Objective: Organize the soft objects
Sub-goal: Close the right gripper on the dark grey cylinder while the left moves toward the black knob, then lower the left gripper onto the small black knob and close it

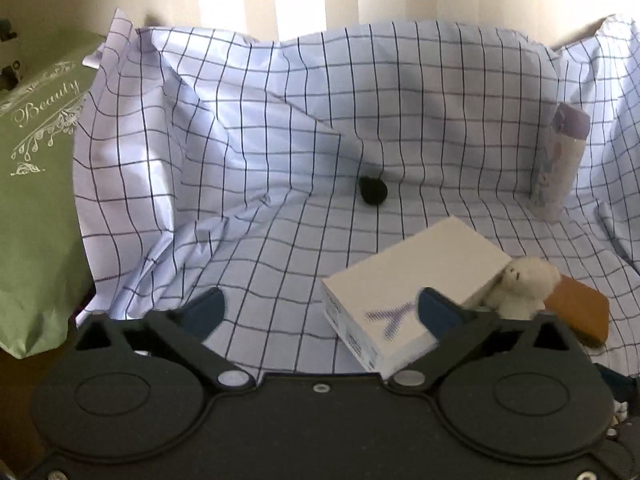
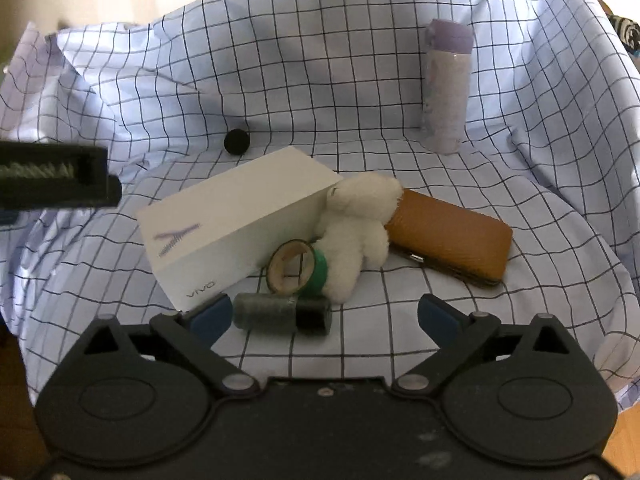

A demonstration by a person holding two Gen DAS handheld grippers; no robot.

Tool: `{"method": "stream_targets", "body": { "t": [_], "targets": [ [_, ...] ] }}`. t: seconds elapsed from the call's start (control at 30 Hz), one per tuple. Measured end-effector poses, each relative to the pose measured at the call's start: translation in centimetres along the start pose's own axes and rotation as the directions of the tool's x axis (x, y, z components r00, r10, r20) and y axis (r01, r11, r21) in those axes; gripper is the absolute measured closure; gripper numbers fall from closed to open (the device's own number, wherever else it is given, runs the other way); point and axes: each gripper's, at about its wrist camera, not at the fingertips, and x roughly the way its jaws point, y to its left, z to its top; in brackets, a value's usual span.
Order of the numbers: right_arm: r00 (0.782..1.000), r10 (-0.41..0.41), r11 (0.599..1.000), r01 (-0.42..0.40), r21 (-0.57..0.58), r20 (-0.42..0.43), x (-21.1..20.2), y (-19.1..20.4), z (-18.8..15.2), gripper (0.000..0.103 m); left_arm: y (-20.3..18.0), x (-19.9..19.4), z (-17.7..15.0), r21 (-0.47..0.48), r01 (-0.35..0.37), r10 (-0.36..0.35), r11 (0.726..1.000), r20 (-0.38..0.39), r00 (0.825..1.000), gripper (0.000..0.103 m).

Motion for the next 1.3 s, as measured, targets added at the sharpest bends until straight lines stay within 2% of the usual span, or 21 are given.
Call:
{"method": "stream_targets", "body": {
  "t": [0.2,0.37,0.5,0.53,0.57,0.6,0.9,1.23,1.3],
  "targets": [
    [0.999,-0.005,1.0,0.005,-0.008,-0.043,2.2,1.5,0.0,0.007,0.9,1.0,0.2,0.006,0.014,-0.014,1.0,-0.009,1.0,0.003],
    [0.995,-0.021,1.0,0.02,-0.014,-0.093,4.1,2.4,-0.1,0.018,1.4,2.1,0.4,0.013,0.002,-0.002,1.0,-0.023,1.0,0.003],
    [0.992,-0.049,0.999,0.048,-0.009,-0.115,5.5,2.7,-0.1,0.022,1.4,3.1,1.2,0.025,-0.001,0.002,1.0,-0.024,1.0,0.003],
    [0.993,-0.045,0.999,0.044,-0.015,-0.111,5.7,2.7,-0.1,0.023,1.3,3.5,1.5,0.03,-0.001,0.002,1.0,-0.026,1.0,0.003],
    [0.993,-0.042,0.999,0.04,-0.019,-0.108,5.7,2.7,-0.1,0.031,1.2,3.9,1.8,0.036,0.002,0.0,0.999,-0.03,1.0,0.003],
    [0.994,-0.036,0.999,0.034,-0.024,-0.106,5.6,2.7,-0.1,0.032,1.1,4.4,2.1,0.041,0.004,-0.002,0.999,-0.038,0.999,0.003],
    [0.996,-0.005,1.0,0.007,0.013,-0.09,4.4,0.8,0.5,0.032,-0.5,10.0,5.1,0.038,0.073,-0.067,0.997,-0.139,0.988,0.004],
    [0.998,0.036,0.999,-0.034,0.04,-0.058,2.9,-0.8,0.9,0.032,-3.4,16.5,9.7,0.008,0.06,-0.057,0.998,-0.197,0.979,0.004],
    [0.998,0.04,0.999,-0.039,0.036,-0.049,2.7,-0.9,0.9,0.032,-4.3,17.9,10.4,0.011,0.047,-0.043,0.999,-0.198,0.979,0.01]
  ]
}}
